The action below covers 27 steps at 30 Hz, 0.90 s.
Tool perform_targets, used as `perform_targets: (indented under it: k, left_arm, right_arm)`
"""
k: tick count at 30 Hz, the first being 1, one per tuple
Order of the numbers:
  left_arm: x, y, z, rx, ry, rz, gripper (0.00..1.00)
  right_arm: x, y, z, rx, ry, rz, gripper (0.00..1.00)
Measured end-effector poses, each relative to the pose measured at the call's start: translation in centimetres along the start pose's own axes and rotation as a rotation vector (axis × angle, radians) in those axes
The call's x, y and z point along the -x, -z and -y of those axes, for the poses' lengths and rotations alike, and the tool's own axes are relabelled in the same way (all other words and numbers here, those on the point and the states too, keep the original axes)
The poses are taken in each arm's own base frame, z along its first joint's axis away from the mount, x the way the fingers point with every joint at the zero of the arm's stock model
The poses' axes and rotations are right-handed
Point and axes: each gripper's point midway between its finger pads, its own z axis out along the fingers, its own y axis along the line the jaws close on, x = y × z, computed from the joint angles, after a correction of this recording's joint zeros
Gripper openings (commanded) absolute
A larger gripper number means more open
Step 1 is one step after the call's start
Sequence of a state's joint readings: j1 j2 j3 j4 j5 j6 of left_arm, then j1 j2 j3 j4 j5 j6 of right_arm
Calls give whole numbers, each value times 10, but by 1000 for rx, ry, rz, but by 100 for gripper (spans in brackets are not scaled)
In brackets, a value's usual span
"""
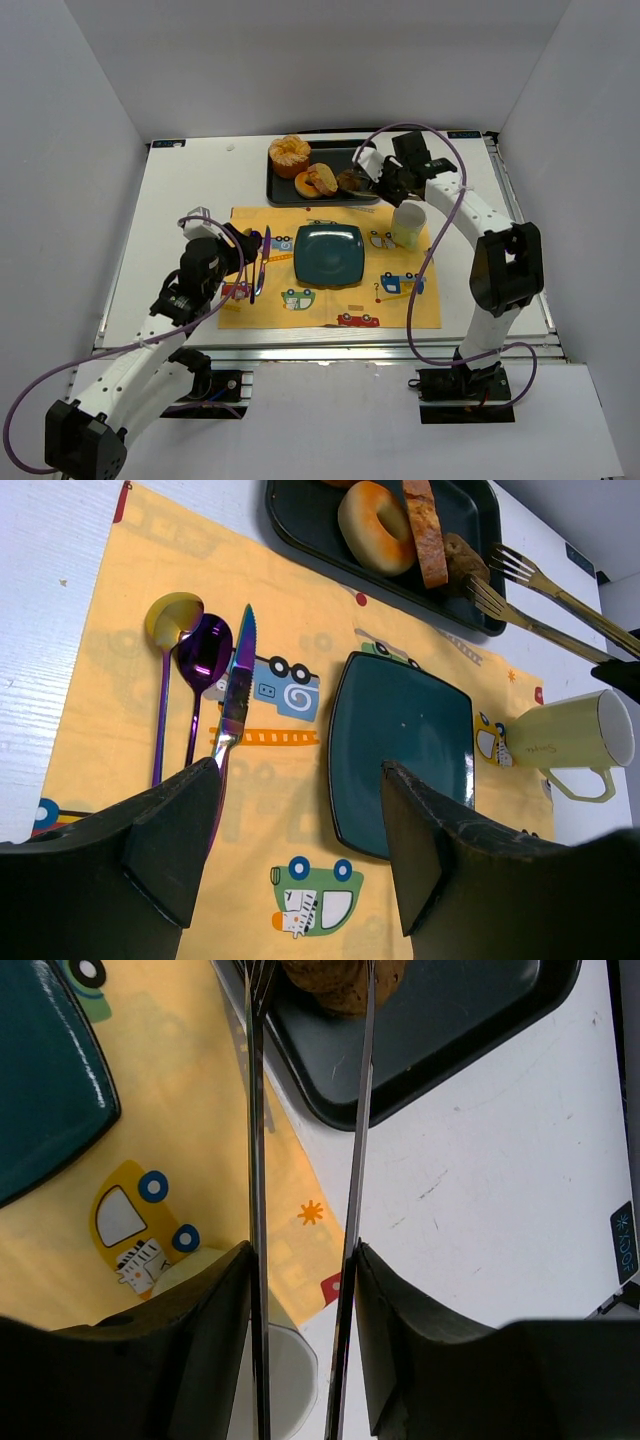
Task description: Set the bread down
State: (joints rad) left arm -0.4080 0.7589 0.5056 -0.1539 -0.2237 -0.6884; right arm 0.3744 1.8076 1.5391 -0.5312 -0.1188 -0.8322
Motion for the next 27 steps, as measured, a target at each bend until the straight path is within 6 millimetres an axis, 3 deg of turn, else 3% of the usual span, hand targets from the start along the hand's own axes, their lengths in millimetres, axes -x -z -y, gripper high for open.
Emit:
perform_targets:
  k: [6, 11, 17, 22, 27]
  left_arm:
    - [-2, -2, -1, 6, -3, -8, 75]
    - [-3, -3, -2, 10, -6, -12, 75]
    - [-4, -3, -2, 11, -11, -13, 75]
    - [-3, -3, -2, 10, -12, -13, 75]
    - [2, -3, 2, 3, -15, -3, 75]
  right_arm:
    - [-10, -11, 1, -14, 17, -35, 40]
    - [-10, -14, 3, -30, 30, -33, 16]
    - [-14, -12, 2, -63, 39, -24, 2]
    - [1, 18, 6, -108, 33, 34, 0]
    - [30, 69, 12, -177, 38, 158, 0]
